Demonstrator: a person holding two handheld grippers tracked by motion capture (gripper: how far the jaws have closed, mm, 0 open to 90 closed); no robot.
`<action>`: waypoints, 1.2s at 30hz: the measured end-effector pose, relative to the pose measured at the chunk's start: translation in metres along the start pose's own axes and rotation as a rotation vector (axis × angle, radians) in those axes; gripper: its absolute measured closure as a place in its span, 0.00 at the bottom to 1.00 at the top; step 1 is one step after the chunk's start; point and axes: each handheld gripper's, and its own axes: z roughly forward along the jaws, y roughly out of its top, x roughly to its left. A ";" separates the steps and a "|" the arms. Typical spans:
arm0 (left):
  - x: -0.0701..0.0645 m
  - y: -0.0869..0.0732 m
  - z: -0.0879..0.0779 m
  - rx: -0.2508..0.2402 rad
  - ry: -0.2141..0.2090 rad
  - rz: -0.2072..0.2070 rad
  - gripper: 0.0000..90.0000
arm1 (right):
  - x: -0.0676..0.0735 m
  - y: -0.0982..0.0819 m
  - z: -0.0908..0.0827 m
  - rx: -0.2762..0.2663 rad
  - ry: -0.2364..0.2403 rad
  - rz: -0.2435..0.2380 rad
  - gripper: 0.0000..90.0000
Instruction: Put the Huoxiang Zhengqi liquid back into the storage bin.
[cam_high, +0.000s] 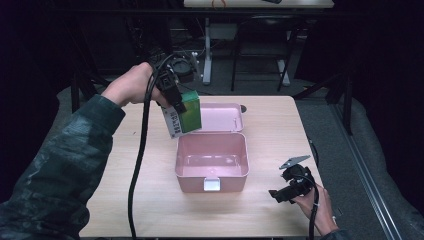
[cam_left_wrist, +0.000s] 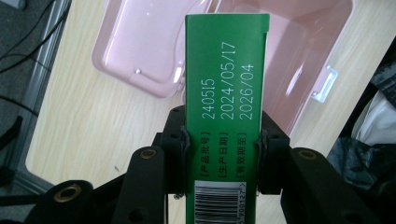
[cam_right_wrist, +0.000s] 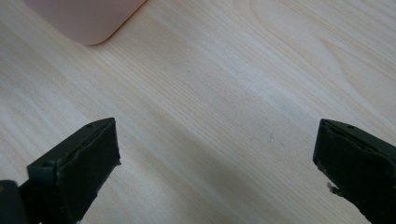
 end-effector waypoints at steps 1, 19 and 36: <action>0.000 0.000 0.000 0.000 0.000 0.000 0.71 | 0.000 0.000 0.000 0.000 0.000 0.000 0.00; -0.016 0.022 0.030 -0.002 -0.051 0.062 0.71 | 0.000 0.000 0.002 0.009 0.024 -0.003 0.00; -0.026 0.021 0.061 0.011 -0.092 0.101 0.71 | 0.001 -0.001 0.004 0.028 0.036 -0.003 0.00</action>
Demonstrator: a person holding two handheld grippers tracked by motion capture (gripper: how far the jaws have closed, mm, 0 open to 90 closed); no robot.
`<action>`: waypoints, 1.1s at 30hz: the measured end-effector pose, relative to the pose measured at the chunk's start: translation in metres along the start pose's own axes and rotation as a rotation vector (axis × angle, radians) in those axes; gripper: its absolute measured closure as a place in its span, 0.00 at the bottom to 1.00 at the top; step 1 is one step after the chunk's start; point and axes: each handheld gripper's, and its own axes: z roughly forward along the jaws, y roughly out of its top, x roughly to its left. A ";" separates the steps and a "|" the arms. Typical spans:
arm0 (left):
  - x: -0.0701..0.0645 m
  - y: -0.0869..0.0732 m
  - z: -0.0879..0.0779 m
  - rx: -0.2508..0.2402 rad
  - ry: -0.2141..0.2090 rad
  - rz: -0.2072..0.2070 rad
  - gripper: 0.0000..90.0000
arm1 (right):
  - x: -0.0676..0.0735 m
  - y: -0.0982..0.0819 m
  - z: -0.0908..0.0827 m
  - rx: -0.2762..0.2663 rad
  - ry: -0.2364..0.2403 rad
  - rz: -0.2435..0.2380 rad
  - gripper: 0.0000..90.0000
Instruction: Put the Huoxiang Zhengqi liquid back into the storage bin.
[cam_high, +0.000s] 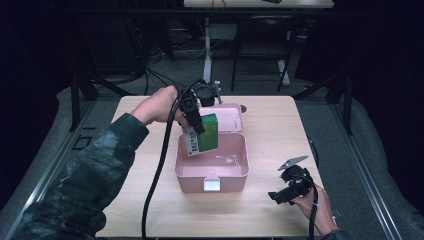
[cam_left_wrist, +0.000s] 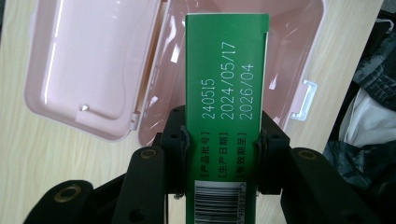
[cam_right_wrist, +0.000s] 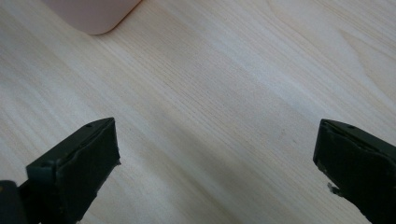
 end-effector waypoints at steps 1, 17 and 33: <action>0.000 0.000 0.000 0.000 0.000 0.000 0.71 | 0.000 0.000 0.000 0.000 0.000 0.000 0.00; -0.012 -0.006 0.021 0.002 -0.005 0.041 0.71 | 0.000 0.000 0.001 0.014 0.002 0.001 0.00; -0.020 -0.017 0.043 0.029 -0.025 0.110 0.71 | 0.000 0.000 0.002 0.019 0.001 0.003 0.00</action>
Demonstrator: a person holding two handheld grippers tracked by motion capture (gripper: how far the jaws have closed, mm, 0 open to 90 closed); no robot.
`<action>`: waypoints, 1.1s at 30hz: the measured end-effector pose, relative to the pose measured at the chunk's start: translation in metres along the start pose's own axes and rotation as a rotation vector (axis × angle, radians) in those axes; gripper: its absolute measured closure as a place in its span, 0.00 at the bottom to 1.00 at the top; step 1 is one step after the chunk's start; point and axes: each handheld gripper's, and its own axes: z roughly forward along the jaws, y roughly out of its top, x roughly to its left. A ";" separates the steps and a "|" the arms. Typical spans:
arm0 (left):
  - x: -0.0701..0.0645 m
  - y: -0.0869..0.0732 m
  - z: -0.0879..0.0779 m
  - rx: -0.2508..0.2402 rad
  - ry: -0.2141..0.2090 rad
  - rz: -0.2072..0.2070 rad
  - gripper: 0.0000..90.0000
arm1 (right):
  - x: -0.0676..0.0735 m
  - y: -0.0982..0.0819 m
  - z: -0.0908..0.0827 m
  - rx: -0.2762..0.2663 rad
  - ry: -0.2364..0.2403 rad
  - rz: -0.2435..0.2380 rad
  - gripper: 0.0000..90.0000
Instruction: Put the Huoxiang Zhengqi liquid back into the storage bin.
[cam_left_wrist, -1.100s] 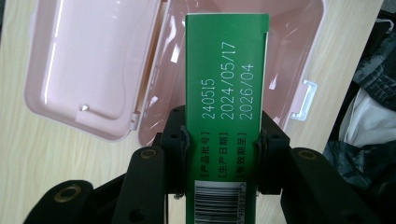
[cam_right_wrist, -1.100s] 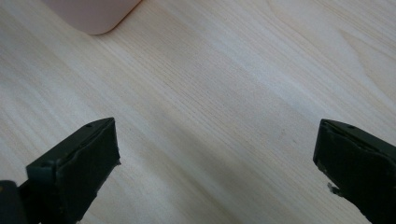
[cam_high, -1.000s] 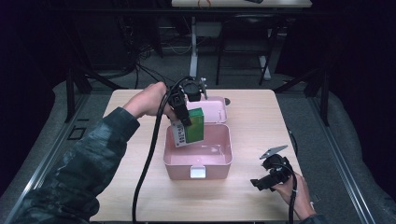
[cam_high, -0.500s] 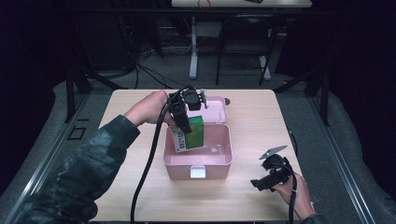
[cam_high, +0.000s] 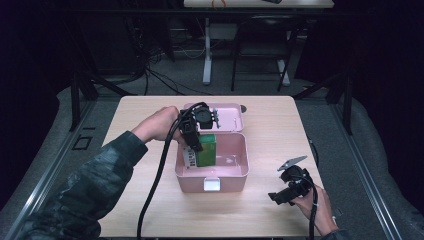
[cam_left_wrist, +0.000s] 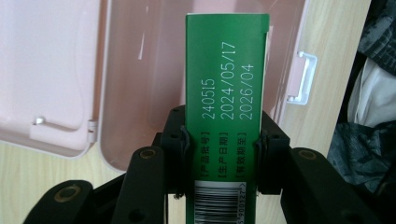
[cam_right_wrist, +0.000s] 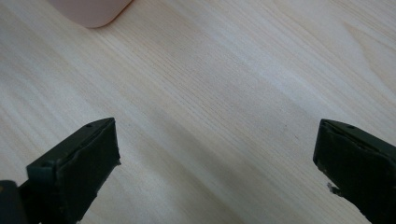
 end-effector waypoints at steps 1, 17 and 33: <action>0.000 -0.001 0.002 -0.005 -0.006 0.004 0.71 | 0.000 0.000 0.000 0.001 0.000 -0.001 0.00; -0.008 -0.008 0.026 0.025 -0.035 0.021 0.71 | -0.001 -0.001 0.002 0.017 0.006 -0.006 0.00; -0.013 -0.005 0.047 0.058 -0.032 0.063 0.71 | 0.000 -0.001 0.004 0.023 0.017 -0.003 0.00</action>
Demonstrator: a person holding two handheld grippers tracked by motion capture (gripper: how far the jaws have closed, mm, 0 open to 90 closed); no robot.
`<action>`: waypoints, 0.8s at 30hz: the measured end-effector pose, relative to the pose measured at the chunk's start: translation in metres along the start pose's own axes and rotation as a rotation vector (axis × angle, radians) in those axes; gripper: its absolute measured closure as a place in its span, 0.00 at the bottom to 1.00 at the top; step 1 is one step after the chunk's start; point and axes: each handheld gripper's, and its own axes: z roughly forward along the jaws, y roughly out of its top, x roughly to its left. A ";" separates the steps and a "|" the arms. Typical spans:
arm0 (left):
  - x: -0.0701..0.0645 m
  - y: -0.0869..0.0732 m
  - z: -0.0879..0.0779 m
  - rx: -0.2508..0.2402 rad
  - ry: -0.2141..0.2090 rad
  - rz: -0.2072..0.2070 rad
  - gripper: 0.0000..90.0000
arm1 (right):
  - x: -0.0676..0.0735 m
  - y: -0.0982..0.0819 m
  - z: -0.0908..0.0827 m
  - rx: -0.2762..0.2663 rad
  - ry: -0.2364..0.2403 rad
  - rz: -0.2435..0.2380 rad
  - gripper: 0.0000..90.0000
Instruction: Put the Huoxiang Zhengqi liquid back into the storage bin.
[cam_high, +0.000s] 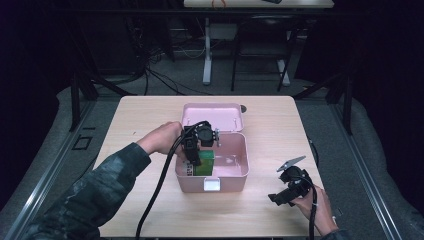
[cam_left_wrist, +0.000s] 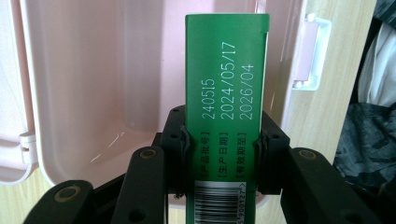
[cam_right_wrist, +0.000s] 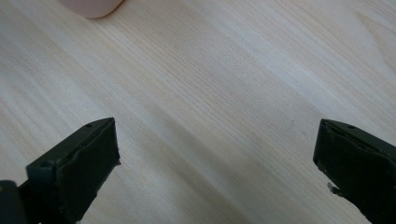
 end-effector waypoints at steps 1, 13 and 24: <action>0.000 -0.001 0.001 -0.005 -0.003 0.002 0.71 | 0.000 0.000 0.000 0.000 0.004 0.002 0.00; -0.001 -0.008 0.013 -0.012 -0.028 0.001 0.71 | 0.000 0.000 0.001 0.022 0.001 -0.005 0.00; -0.001 -0.013 0.022 -0.019 -0.038 0.027 0.70 | 0.000 0.000 0.002 0.030 -0.003 -0.007 0.00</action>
